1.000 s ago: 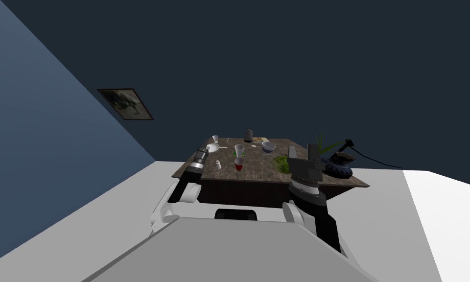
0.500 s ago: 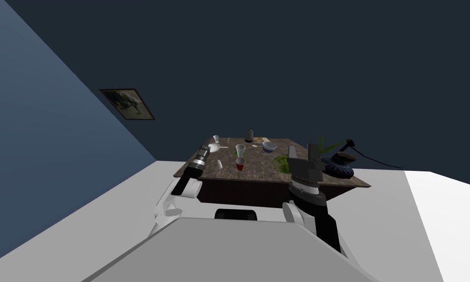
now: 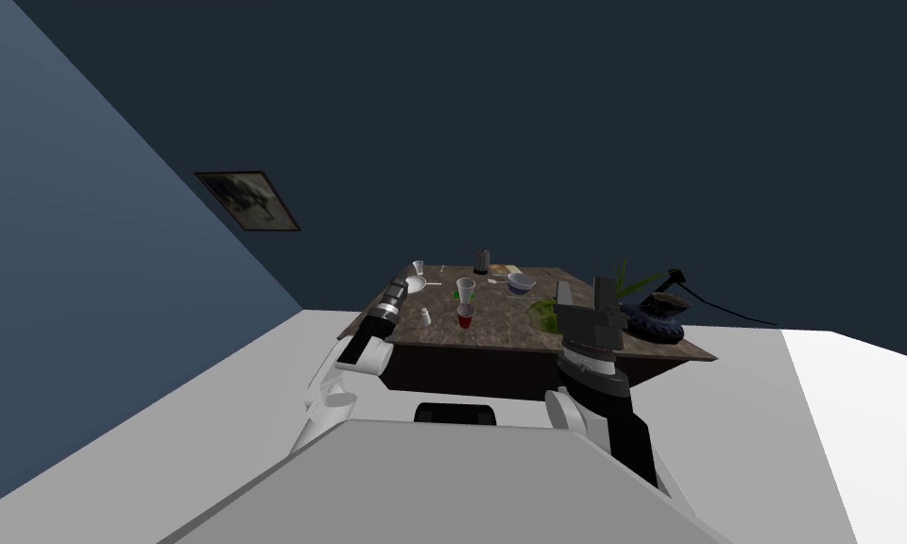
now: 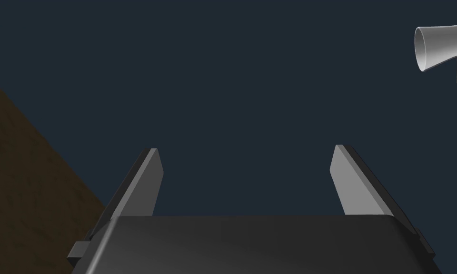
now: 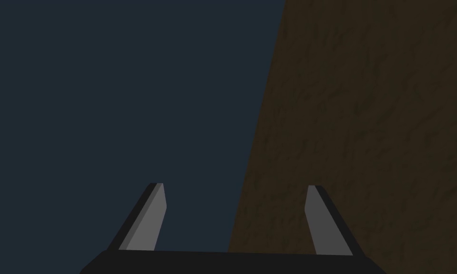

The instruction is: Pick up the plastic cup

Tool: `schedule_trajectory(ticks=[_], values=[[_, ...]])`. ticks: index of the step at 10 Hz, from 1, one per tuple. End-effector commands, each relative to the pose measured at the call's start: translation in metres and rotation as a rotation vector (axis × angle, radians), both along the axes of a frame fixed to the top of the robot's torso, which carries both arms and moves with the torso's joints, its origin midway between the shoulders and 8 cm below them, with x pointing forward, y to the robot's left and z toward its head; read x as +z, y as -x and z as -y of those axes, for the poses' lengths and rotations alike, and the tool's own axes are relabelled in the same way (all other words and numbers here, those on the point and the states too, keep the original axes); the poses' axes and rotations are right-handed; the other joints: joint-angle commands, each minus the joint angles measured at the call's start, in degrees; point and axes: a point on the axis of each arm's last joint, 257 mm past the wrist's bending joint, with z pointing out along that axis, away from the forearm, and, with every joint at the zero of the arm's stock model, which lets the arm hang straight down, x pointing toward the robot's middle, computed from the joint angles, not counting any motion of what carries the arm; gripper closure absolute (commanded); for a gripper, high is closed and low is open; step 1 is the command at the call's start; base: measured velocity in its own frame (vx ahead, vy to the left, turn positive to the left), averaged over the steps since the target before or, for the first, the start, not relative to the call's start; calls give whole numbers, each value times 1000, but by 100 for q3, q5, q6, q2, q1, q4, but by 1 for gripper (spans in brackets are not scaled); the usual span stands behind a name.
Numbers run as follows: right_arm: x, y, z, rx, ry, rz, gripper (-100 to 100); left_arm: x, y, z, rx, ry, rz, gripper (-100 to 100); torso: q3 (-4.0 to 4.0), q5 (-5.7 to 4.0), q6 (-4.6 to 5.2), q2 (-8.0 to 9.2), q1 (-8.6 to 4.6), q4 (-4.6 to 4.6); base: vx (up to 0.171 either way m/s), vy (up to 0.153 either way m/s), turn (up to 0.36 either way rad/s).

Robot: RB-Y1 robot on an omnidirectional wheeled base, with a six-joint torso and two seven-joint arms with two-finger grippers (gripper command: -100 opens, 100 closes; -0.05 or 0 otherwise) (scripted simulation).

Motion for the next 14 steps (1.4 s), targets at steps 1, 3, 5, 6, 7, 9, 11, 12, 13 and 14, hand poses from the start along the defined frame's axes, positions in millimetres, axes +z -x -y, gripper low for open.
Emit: schedule_trajectory(ticks=[1,3,5,6,7,9,11,12,13,14], values=[[0,0,0,0,0,0,0,5,-8,4,-1,-4,-13,-100,0,0,0,0,0,0,-16,21,13],[0,0,0,0,0,0,0,-9,-12,0,15,-6,-70,-100,1,0,0,2,2,0,-8,14,-2],[0,0,0,0,0,0,0,-7,-21,3,17,-9,-91,-100,0,-1,0,0,-1,0,-10,13,3],[0,0,0,0,0,0,0,-14,-22,1,24,-10,-119,-100,0,0,0,1,-1,0,-4,7,-1],[0,0,0,0,0,0,0,-6,-29,5,21,-12,-118,-100,0,-1,0,-1,-3,0,-11,13,1],[0,0,0,0,0,0,0,-20,-31,1,35,-14,-170,-100,0,0,0,1,-1,0,-8,10,-3],[0,0,0,0,0,0,0,-16,-39,4,36,-16,-184,-100,-1,-1,0,-1,-5,0,-4,3,-3],[0,0,0,0,0,0,0,-22,-39,2,42,-16,-208,-100,0,-1,1,-1,-4,0,-11,7,-7],[0,0,0,0,0,0,0,-28,-40,1,48,-17,-230,-100,0,-1,0,0,-4,0,-6,5,0],[0,0,0,0,0,0,0,-20,-47,5,45,-18,-230,-100,0,-1,0,0,-4,0,-13,7,-7]])
